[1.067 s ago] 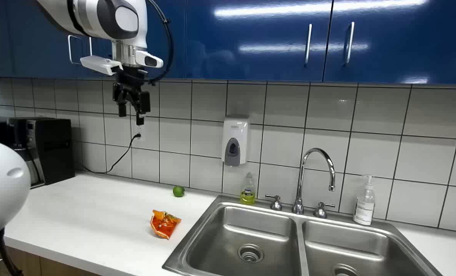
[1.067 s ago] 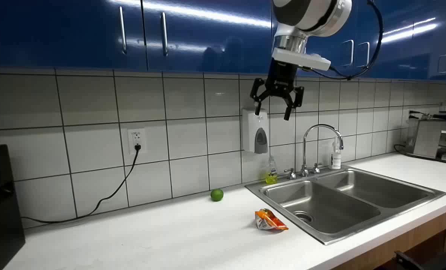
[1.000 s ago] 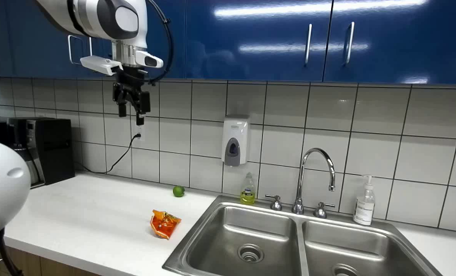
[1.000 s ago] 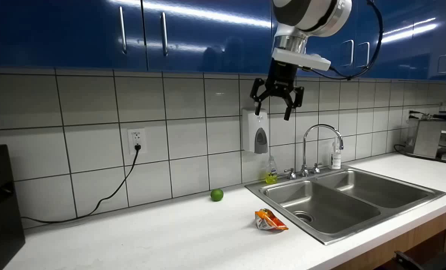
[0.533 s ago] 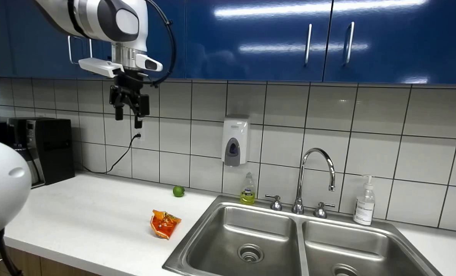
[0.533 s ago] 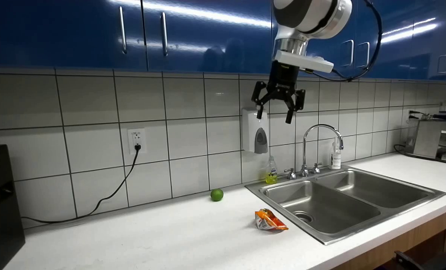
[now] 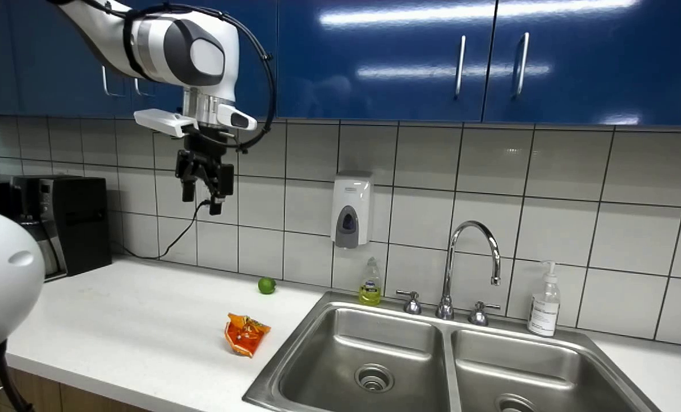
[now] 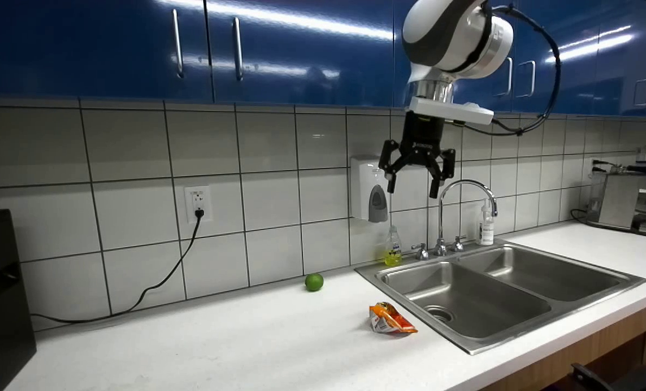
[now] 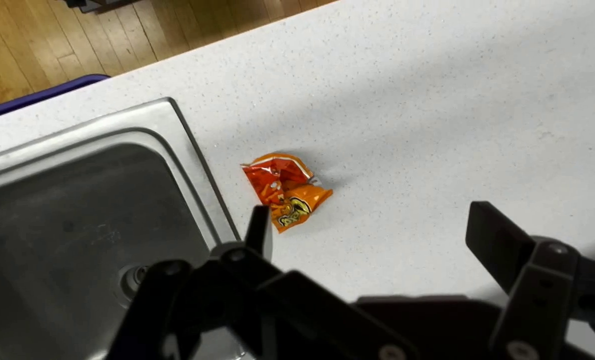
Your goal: Put the packet in the sink
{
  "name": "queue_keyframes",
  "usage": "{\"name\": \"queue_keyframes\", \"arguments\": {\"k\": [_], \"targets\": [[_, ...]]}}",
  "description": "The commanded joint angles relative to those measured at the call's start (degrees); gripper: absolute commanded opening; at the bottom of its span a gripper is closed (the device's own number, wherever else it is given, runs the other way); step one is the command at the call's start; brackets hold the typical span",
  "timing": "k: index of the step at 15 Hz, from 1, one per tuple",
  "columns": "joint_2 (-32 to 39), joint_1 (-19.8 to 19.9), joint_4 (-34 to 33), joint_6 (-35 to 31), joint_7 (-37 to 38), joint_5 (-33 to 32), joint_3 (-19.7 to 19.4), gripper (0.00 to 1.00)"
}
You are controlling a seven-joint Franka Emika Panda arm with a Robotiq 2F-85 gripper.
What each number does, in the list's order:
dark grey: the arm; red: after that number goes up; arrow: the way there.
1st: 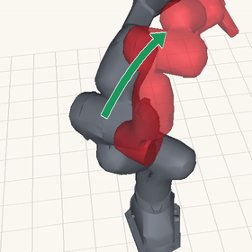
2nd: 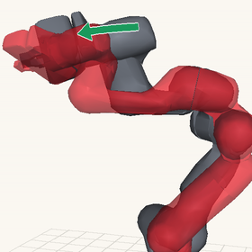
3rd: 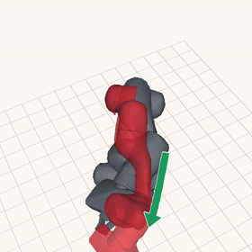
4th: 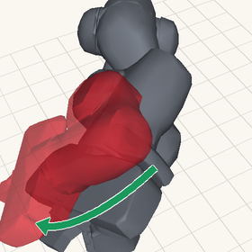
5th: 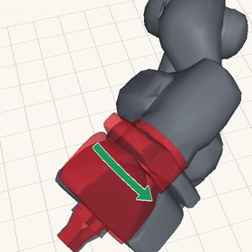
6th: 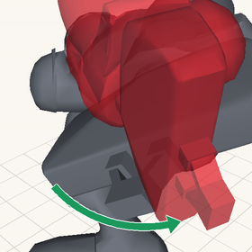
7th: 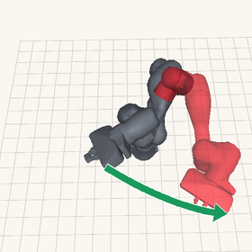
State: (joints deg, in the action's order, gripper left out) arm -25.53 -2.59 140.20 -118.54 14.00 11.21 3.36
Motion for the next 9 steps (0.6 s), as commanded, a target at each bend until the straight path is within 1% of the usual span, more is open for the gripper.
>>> {"name": "queue_keyframes", "arguments": {"k": [1,5,9], "targets": [[1.7,1.4,1.5,-0.6,-2.2,-1.2,-0.9,1.0],[4.5,2.0,3.4,-4.1,-5.0,-1.5,-2.3,1.0],[10.6,2.7,4.2,-11.0,-8.0,-1.8,-3.8,1.0]]}}
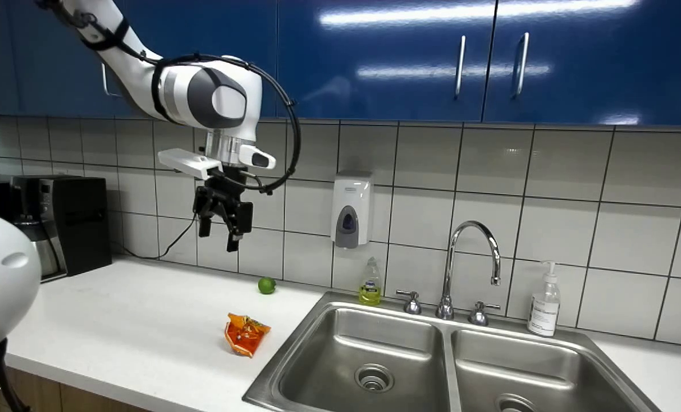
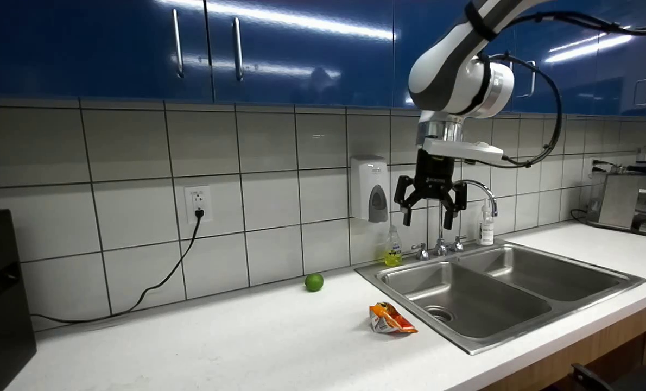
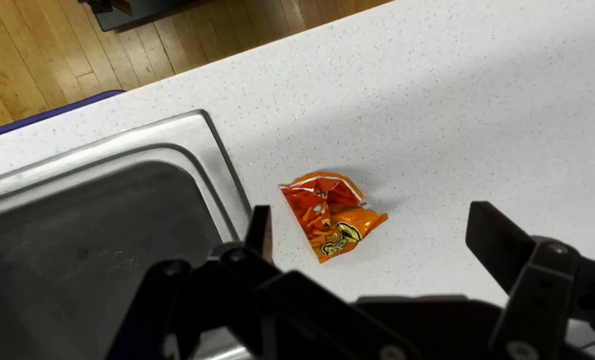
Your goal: Put the packet in the sink
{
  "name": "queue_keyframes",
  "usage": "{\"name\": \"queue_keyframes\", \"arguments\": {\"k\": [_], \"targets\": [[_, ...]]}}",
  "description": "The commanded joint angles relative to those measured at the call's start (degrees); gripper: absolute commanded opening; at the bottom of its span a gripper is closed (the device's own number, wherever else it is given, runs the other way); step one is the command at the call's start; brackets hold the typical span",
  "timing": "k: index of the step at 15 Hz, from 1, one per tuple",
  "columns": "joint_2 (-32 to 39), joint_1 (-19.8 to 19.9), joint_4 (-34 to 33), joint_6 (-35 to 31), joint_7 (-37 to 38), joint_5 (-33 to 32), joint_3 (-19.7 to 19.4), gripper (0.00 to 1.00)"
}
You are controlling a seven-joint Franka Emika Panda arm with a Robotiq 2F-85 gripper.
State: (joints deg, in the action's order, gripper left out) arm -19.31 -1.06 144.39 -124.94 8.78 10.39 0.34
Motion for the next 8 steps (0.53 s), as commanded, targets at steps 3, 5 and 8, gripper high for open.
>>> {"name": "queue_keyframes", "arguments": {"k": [3,5,8], "targets": [[10.3,1.0,-0.2,-11.1,-4.6,0.4,-2.0,1.0],[14.5,0.8,-1.0,-14.9,-5.6,1.1,-2.4,1.0],[20.1,0.5,-2.2,-20.0,-6.2,2.2,-2.1,1.0]]}}
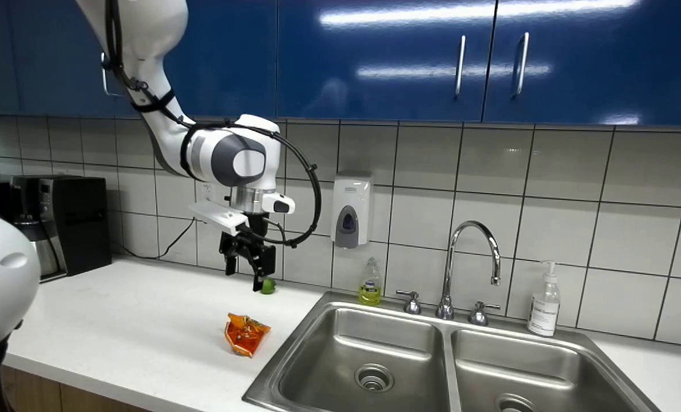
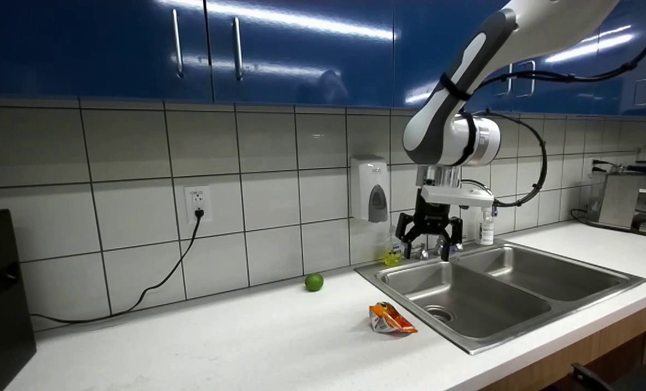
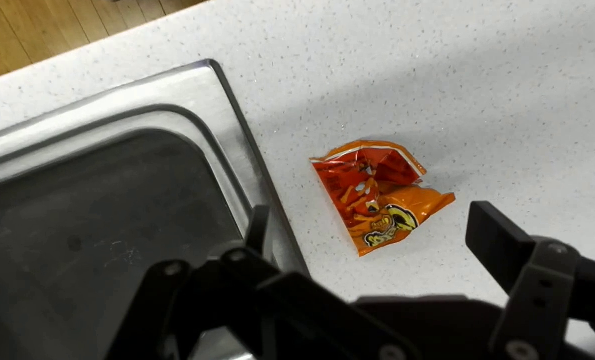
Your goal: Put the packet in the sink
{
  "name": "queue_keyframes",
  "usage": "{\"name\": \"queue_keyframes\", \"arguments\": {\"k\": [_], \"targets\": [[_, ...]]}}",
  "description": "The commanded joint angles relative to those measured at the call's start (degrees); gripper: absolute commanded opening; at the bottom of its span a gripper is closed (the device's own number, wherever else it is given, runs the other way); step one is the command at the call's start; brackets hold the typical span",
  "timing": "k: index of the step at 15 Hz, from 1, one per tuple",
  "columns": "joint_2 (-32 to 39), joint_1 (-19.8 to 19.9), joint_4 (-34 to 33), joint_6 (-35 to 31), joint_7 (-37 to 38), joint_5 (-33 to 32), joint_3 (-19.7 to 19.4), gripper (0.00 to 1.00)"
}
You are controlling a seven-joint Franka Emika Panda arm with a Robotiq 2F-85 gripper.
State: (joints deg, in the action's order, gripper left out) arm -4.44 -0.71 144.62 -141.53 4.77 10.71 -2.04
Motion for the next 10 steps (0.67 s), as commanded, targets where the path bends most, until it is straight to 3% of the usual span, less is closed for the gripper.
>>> {"name": "queue_keyframes", "arguments": {"k": [1,10], "targets": [[6.9,0.1,-3.0,-4.7,-2.3,2.4,0.5,1.0],[18.3,-0.1,-7.7,-10.3,-0.9,2.8,2.9,1.0]]}}
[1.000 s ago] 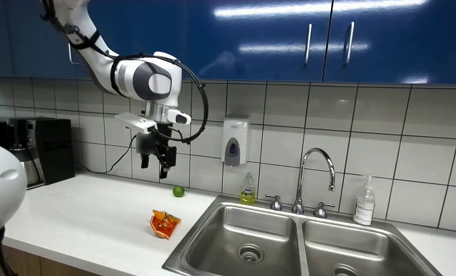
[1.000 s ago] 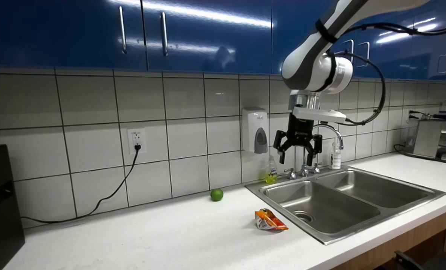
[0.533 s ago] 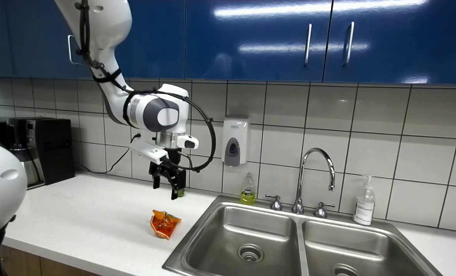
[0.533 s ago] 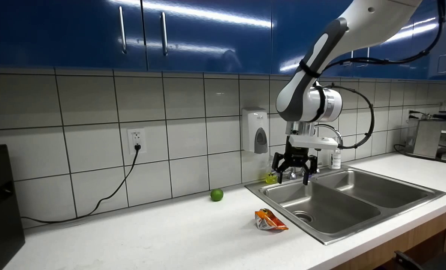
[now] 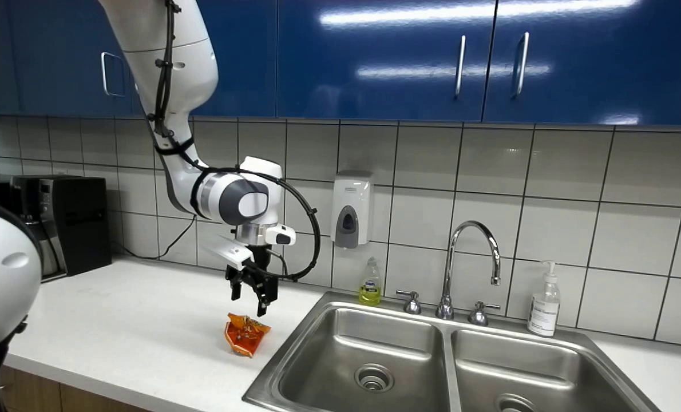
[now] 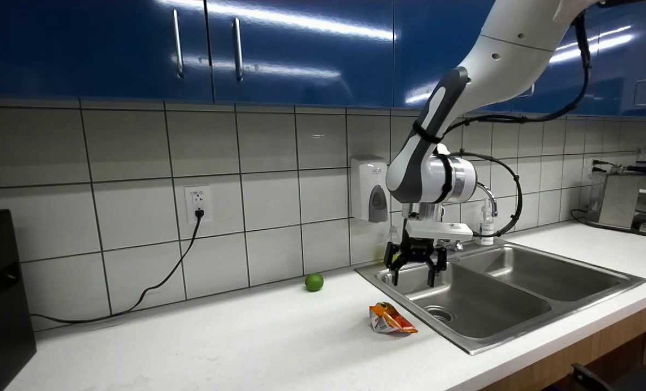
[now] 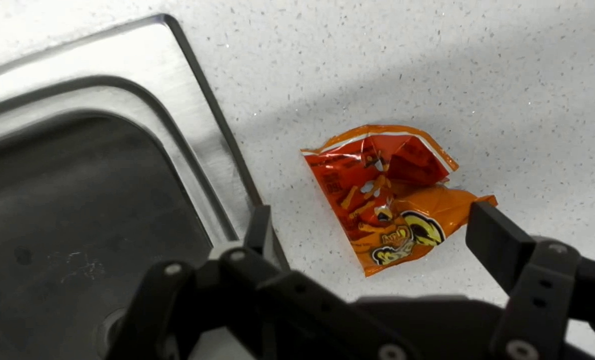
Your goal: Put the packet in the sink
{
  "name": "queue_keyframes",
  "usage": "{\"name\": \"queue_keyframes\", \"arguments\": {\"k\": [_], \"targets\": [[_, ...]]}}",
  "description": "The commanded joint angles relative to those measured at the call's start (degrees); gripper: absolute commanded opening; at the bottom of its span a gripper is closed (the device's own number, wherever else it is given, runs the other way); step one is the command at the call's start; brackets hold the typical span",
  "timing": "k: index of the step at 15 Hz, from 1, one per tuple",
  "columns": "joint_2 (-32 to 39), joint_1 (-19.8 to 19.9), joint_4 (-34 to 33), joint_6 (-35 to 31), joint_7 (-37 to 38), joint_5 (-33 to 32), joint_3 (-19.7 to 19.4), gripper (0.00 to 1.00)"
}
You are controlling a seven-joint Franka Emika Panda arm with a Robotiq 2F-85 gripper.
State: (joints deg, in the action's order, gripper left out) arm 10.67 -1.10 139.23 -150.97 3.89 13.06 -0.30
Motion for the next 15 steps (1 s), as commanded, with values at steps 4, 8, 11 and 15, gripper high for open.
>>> {"name": "queue_keyframes", "arguments": {"k": [4,8,11,15], "targets": [[6.5,0.0,-4.2,-2.2,0.9,-0.3,1.5,1.0],[9.2,-0.2,-5.7,-3.1,1.4,-0.8,1.6,1.0],[10.9,-0.5,-6.8,-3.4,1.8,-1.1,1.5,1.0],[12.8,-0.9,-8.0,-4.0,2.1,-1.4,1.4,1.0]]}}
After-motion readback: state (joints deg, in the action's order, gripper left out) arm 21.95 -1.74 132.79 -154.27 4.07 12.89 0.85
